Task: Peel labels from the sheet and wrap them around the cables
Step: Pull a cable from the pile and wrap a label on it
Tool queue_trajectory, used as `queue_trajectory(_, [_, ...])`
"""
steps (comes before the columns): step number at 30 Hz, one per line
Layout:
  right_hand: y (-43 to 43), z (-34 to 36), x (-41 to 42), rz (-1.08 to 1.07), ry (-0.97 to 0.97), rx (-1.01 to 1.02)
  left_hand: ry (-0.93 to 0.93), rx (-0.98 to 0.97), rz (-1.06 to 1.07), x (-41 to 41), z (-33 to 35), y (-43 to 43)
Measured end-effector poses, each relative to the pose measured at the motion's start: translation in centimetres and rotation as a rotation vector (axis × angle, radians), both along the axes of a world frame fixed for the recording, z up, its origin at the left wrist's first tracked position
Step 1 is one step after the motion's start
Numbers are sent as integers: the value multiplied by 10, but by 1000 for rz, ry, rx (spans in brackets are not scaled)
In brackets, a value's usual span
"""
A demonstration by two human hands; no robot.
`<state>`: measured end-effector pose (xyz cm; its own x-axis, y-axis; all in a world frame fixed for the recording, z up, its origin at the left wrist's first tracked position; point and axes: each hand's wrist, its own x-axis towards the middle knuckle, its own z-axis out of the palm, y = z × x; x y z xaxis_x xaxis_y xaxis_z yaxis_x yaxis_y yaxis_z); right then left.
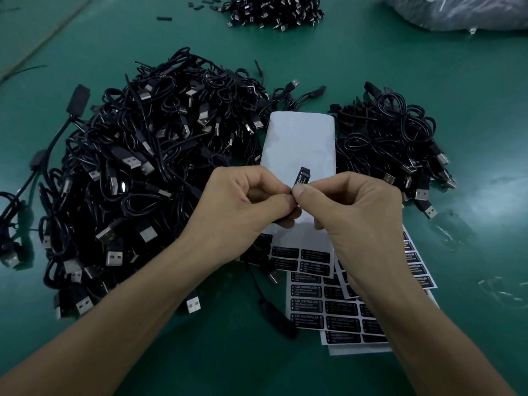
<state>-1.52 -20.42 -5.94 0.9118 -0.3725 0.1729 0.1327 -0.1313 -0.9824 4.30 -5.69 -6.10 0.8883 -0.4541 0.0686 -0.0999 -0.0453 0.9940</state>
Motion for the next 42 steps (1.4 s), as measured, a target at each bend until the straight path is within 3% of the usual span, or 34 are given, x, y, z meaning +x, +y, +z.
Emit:
queue_trajectory(6, [-8,-3,2,-72,69,50,5,-2,4,1,-2,1])
queue_trajectory(14, [-5,-2,4,116,-4,76,0,9,-5,-1,1,-1])
queue_trajectory(21, [-3,-2,4,95,50,-28,-30,152,-15,-4,2,0])
queue_trajectory(25, [-5,-5,3,30,54,-199,-75,267,-88,-3,4,2])
queue_trajectory(29, [-4,-4,2,14,12,-226,-214,349,-71,-1,13,6])
queue_trajectory(33, [-5,0,1,257,19,-158,-295,197,51,2,26,9])
queue_trajectory(36, [-1,-3,-2,419,106,-329,-241,24,132,0,35,8])
queue_trajectory(42, [26,-6,0,466,-29,-461,-125,-158,130,-6,46,9])
